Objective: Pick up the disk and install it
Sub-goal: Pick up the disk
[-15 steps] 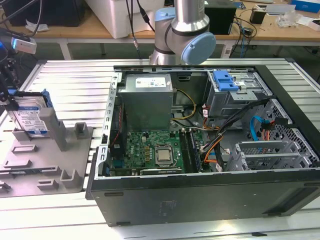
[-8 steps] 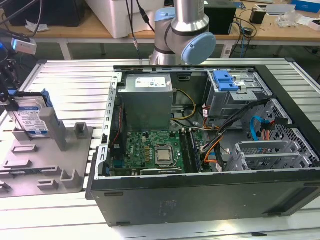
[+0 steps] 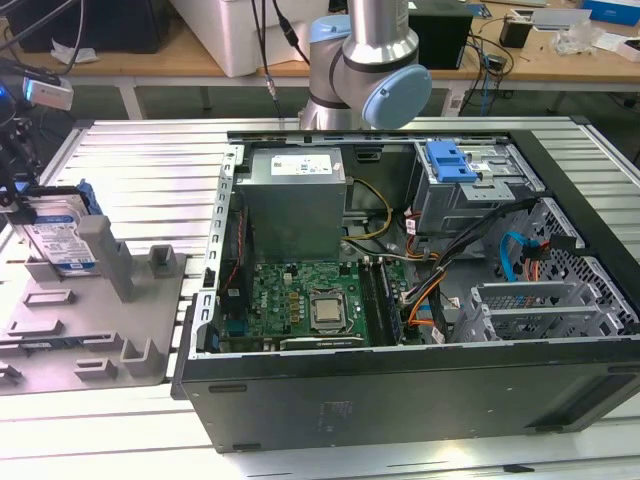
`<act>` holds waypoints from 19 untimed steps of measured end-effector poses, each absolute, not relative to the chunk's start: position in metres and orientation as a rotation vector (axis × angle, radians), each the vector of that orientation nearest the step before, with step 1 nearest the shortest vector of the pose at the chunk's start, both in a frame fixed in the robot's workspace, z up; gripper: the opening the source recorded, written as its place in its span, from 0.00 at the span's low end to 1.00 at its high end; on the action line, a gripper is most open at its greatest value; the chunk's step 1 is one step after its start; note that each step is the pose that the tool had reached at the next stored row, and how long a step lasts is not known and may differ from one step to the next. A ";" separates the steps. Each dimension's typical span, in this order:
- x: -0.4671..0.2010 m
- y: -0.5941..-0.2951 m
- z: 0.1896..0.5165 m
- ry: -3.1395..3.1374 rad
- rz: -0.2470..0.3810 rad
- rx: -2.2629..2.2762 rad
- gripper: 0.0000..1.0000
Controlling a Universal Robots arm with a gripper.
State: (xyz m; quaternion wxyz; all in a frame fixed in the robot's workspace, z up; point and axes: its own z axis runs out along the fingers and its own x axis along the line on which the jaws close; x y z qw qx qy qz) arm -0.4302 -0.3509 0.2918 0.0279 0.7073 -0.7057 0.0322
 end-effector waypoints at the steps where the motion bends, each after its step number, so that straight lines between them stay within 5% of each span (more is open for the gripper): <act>1: -0.430 -0.351 0.292 -2.178 0.099 2.183 0.45; 19: -0.431 -0.351 0.298 -2.178 0.100 2.183 0.45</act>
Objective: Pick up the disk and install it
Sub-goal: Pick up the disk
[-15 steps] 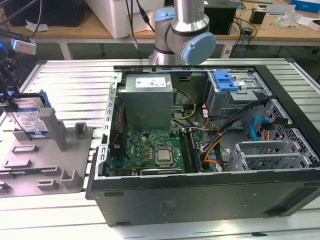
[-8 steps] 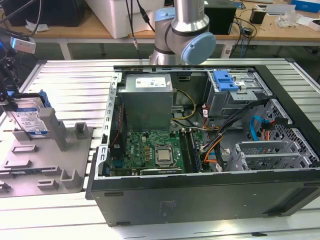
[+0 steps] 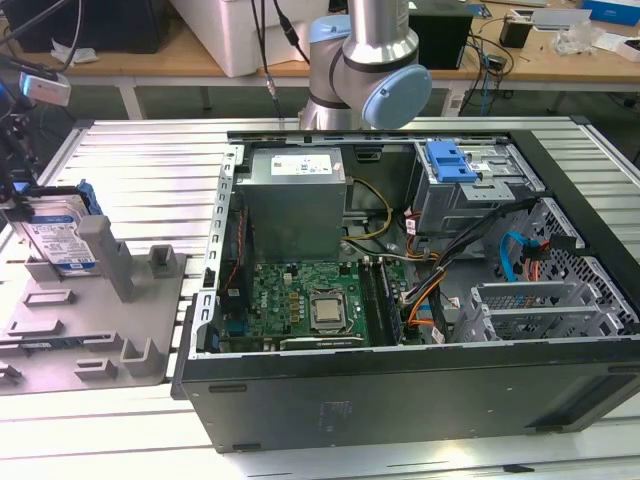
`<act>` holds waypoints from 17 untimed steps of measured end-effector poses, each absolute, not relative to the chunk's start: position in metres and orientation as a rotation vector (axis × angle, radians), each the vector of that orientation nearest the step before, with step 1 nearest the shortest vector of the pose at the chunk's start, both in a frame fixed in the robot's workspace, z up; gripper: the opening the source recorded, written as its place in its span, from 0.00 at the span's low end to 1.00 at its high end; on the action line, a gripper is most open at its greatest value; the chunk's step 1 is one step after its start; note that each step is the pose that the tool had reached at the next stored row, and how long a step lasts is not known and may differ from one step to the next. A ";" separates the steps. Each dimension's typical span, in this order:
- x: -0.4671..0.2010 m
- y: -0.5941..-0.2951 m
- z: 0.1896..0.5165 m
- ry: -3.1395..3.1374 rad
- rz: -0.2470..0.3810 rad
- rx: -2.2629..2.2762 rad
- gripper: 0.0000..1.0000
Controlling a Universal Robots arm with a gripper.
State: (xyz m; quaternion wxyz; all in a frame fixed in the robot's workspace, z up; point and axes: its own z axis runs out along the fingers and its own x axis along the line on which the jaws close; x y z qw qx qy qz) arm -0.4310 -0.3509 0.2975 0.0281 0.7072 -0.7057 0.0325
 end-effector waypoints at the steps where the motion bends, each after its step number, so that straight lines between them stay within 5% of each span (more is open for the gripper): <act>1: -0.431 -0.351 0.298 -2.178 0.100 2.183 0.45; 16: -0.431 -0.351 0.297 -2.178 0.100 2.183 0.45; 17: -0.431 -0.351 0.297 -2.178 0.100 2.183 0.37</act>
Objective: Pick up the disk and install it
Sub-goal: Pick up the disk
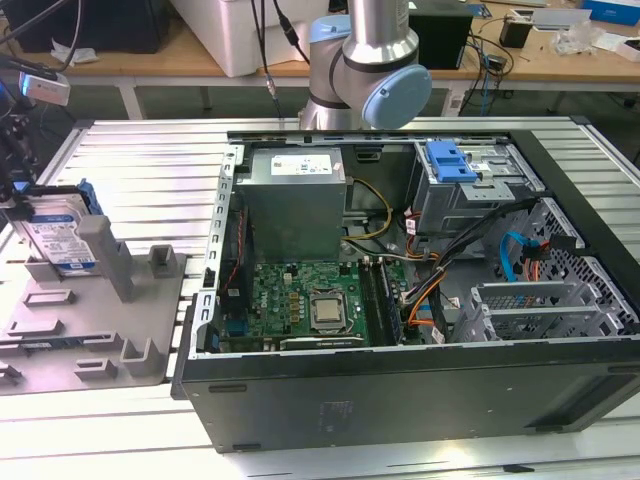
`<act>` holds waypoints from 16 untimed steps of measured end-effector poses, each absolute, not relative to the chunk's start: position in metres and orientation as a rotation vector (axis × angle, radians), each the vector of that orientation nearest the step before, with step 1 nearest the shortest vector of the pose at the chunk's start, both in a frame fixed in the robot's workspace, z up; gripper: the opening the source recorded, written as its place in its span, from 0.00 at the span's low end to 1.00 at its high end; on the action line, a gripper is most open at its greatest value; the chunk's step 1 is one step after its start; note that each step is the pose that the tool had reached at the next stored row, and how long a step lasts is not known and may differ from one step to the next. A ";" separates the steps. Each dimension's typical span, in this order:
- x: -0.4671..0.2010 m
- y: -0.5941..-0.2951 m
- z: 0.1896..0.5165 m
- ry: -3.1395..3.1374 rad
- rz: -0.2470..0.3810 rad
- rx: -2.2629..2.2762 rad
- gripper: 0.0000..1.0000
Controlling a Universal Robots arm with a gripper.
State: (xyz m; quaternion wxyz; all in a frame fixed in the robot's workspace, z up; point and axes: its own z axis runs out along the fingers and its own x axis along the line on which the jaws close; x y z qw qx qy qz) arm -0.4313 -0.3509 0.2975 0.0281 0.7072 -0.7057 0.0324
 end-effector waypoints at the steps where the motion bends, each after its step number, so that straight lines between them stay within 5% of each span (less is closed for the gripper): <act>1: -0.431 -0.351 0.297 -2.178 0.100 2.183 0.36; 16: -0.431 -0.351 0.297 -2.178 0.100 2.183 0.36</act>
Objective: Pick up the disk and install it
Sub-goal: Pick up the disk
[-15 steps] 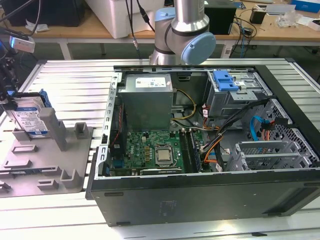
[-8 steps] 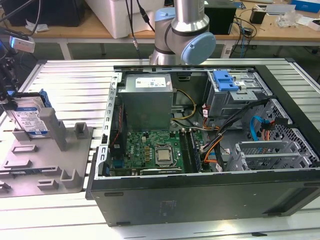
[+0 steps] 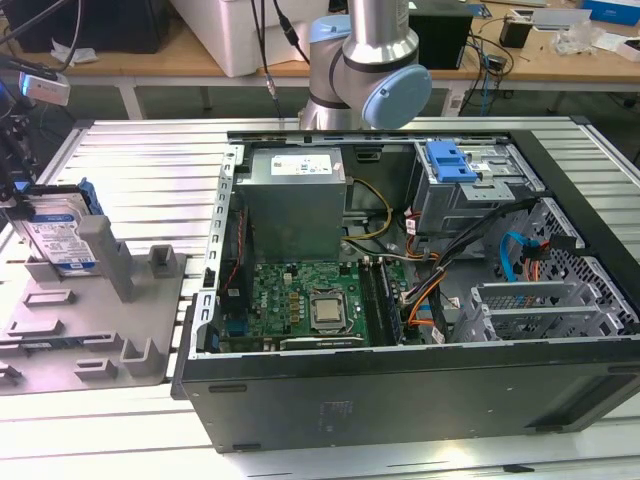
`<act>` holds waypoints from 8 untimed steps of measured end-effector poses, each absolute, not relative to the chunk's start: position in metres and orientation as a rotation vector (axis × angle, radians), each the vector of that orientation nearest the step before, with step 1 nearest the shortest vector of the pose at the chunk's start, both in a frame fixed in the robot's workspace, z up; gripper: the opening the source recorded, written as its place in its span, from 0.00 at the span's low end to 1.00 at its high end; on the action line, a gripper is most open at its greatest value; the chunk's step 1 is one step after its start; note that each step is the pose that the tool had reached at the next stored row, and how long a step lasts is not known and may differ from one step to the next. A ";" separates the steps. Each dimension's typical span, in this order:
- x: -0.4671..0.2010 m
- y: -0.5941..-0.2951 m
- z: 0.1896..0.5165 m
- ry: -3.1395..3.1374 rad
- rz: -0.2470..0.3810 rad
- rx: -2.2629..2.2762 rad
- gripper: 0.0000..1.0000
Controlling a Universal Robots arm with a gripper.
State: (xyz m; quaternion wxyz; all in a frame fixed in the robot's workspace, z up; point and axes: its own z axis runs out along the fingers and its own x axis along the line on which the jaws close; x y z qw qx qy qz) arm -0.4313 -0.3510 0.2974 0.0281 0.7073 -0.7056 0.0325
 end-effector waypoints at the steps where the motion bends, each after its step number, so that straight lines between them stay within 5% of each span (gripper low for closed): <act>1: -0.431 -0.351 0.298 -2.177 0.101 2.184 0.36; 8: -0.432 -0.351 0.302 -2.173 0.109 2.195 0.36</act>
